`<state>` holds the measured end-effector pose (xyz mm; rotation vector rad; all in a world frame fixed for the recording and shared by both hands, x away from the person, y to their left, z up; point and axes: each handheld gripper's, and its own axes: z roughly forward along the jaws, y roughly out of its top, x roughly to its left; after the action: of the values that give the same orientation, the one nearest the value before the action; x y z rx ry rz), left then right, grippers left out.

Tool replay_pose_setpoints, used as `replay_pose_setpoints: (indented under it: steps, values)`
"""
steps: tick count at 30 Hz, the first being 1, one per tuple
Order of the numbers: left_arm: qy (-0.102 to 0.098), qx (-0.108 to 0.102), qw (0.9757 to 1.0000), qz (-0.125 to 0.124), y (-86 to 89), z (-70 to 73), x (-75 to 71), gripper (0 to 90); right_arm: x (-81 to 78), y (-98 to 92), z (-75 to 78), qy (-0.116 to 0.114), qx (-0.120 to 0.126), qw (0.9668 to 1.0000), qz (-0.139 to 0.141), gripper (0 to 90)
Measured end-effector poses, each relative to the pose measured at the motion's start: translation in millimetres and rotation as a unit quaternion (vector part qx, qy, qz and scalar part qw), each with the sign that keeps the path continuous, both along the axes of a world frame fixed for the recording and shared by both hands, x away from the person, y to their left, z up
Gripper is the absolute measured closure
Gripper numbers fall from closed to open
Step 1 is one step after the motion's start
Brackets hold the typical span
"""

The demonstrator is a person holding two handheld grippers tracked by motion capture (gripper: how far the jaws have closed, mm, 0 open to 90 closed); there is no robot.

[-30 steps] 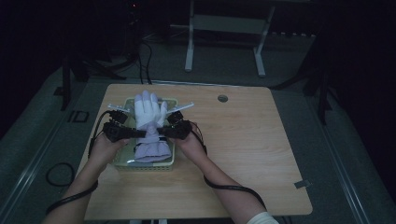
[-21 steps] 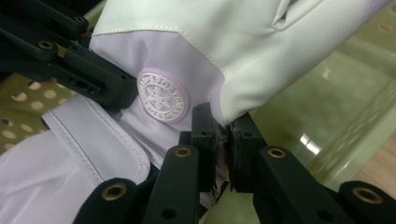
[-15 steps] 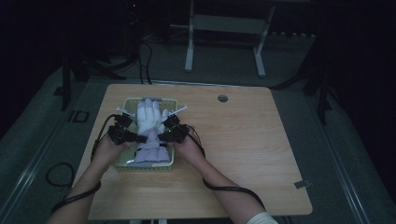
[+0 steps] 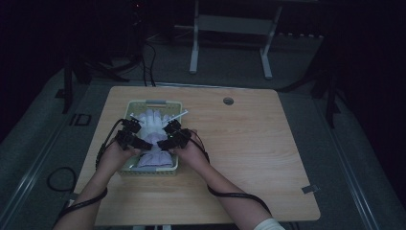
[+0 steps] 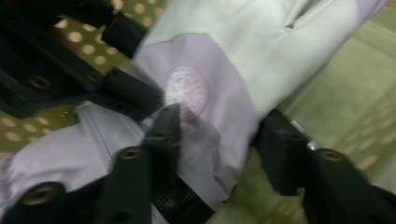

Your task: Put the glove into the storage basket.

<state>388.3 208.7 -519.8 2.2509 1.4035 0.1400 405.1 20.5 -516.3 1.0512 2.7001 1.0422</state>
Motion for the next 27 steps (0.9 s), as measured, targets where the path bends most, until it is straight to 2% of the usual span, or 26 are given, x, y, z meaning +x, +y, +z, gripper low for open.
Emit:
replay_pose_setpoints:
  steps: [2,3,4,6,7,9,11,12,13,14,16,17,20,21,23,25,27]
  values:
    - [-0.016,0.011,0.9998,0.011,-1.3,1.4,-3.1,38.5,-1.7,-0.9,-0.8,-0.010,0.001,0.9999,0.007,47.7]
    - [-0.021,0.009,0.9996,0.019,-0.5,2.1,-4.3,32.6,-2.3,-2.5,-1.1,-0.018,0.004,0.9997,0.016,45.0]
    - [-0.027,0.004,0.9994,0.021,1.0,2.8,-5.8,28.2,-2.9,-3.6,0.3,-0.024,0.010,0.9995,0.017,40.0]
    - [-0.057,0.002,0.9980,0.029,3.1,5.6,-9.7,16.3,-2.1,-7.7,4.3,-0.046,0.030,0.9983,0.018,25.3]
    - [-0.068,-0.013,0.9973,0.024,4.8,7.3,-11.6,12.0,-0.8,-10.2,6.3,-0.053,0.041,0.9973,0.031,20.6]
    - [-0.097,-0.045,0.9940,0.021,6.8,9.7,-16.0,3.2,0.8,-14.6,10.0,-0.051,0.063,0.9955,0.048,18.0]
    - [-0.121,-0.061,0.9905,0.025,6.9,12.9,-21.5,2.2,0.2,-18.2,13.1,-0.061,0.064,0.9941,0.063,16.3]
    - [-0.124,-0.060,0.9901,0.024,7.1,13.8,-22.6,2.2,-0.3,-21.0,14.9,-0.066,0.073,0.9929,0.066,16.3]
    - [-0.138,-0.062,0.9880,0.032,6.9,15.6,-25.8,2.1,-0.5,-22.3,15.9,-0.066,0.076,0.9927,0.066,16.3]
    - [-0.148,-0.073,0.9856,0.037,7.4,16.7,-28.2,2.1,-0.5,-25.4,17.7,-0.068,0.080,0.9922,0.067,16.3]
    - [-0.150,-0.099,0.9829,0.040,9.1,18.5,-31.2,2.1,-0.6,-30.1,19.6,-0.069,0.088,0.9912,0.071,15.2]
    - [-0.154,-0.115,0.9805,0.041,9.5,19.9,-33.7,2.1,-1.1,-31.6,20.4,-0.069,0.086,0.9913,0.072,14.9]
    - [-0.178,-0.119,0.9761,0.038,4.7,25.2,-41.2,2.1,-2.7,-40.1,23.9,-0.077,0.082,0.9906,0.077,14.9]
    - [-0.187,-0.129,0.9732,0.035,1.9,27.7,-44.4,2.1,-3.0,-42.0,24.6,-0.081,0.083,0.9901,0.078,14.9]
    - [-0.191,-0.127,0.9729,0.025,-4.5,31.7,-48.5,2.1,-3.8,-47.7,26.7,-0.080,0.091,0.9896,0.077,14.9]
    - [-0.199,-0.133,0.9708,0.015,-11.5,34.2,-52.4,2.1,-4.7,-53.0,28.2,-0.083,0.095,0.9892,0.075,14.9]
    - [-0.198,-0.126,0.9720,0.003,-20.4,36.0,-54.9,2.1,-5.7,-58.2,29.1,-0.083,0.095,0.9890,0.077,15.0]
